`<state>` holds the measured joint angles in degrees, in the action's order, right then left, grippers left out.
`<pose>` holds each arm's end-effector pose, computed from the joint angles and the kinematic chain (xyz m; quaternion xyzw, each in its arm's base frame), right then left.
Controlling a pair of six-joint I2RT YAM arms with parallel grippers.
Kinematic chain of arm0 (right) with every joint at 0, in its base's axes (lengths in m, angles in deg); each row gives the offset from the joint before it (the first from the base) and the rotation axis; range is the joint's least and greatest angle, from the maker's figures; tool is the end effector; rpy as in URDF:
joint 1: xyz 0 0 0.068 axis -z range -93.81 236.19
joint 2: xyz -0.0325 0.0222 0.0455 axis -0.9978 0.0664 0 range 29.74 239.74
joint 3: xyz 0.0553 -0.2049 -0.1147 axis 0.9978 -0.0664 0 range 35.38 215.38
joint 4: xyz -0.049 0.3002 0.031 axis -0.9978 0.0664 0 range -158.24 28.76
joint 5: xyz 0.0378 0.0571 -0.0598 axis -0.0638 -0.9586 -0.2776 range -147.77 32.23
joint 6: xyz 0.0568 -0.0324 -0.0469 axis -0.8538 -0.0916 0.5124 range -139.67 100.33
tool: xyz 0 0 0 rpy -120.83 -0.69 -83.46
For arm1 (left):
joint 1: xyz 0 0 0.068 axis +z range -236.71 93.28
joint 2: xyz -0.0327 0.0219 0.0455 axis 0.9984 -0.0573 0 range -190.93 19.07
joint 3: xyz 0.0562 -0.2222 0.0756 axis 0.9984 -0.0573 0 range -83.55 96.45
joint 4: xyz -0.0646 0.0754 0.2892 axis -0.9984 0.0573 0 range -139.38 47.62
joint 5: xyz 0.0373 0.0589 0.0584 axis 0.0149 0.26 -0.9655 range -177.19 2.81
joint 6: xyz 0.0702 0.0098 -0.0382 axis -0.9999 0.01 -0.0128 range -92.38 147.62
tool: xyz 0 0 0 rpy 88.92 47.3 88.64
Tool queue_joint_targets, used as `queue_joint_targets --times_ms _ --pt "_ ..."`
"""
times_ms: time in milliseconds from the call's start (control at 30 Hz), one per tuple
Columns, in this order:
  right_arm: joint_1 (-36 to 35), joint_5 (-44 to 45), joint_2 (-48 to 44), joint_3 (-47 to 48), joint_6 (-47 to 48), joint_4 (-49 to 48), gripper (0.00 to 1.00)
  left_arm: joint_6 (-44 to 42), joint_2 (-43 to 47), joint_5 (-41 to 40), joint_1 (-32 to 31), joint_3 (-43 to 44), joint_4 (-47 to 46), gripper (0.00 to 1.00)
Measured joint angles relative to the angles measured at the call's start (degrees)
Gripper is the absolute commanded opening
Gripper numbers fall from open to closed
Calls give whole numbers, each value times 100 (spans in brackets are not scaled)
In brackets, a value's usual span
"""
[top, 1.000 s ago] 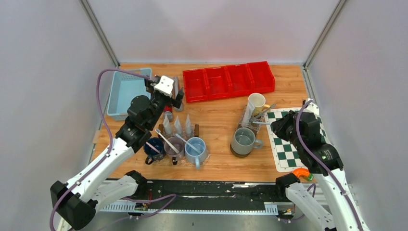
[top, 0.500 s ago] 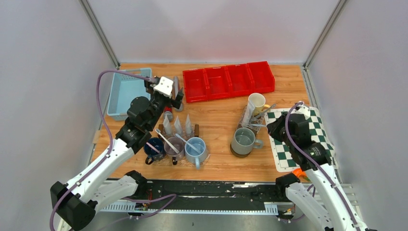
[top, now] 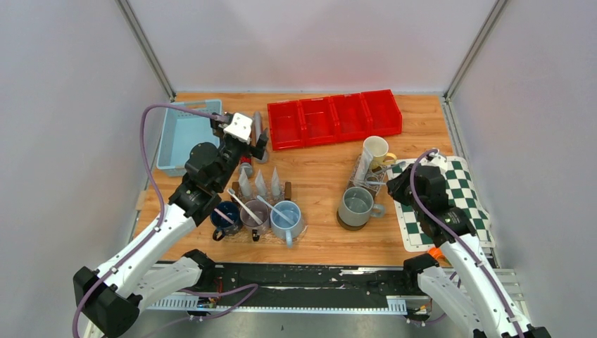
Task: Prepare toiletry sets of a toothbrush and toothpaste on the tray
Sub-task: Place the toothbrush in the toothpaste holder.
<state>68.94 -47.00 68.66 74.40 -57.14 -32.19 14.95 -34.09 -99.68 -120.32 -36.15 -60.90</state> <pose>0.2398 0.0609 0.2358 0.1976 0.8656 0.1337 0.4402 0.2740 -0.1640 0.3433 0.1878 0.6448 -0.0622 0.7383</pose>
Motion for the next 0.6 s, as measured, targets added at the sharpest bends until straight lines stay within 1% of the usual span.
queue_joint_targets --times_ms 67,233,367,500,600 --pt "17 -17 -7 -28 -4 -31 22 -2 7 0 2 -2 -2 100" --pt "44 -50 -59 -125 -37 -92 32 0 28 0 0 -2 -17 100" --pt "52 -66 -131 -170 -59 -103 37 -2 31 2 2 -4 -28 100" --pt "59 -76 -181 -170 -68 -114 49 -2 37 2 2 -13 -31 100" --pt "63 -74 -225 -170 -81 -114 63 0 37 2 7 -26 -31 100"
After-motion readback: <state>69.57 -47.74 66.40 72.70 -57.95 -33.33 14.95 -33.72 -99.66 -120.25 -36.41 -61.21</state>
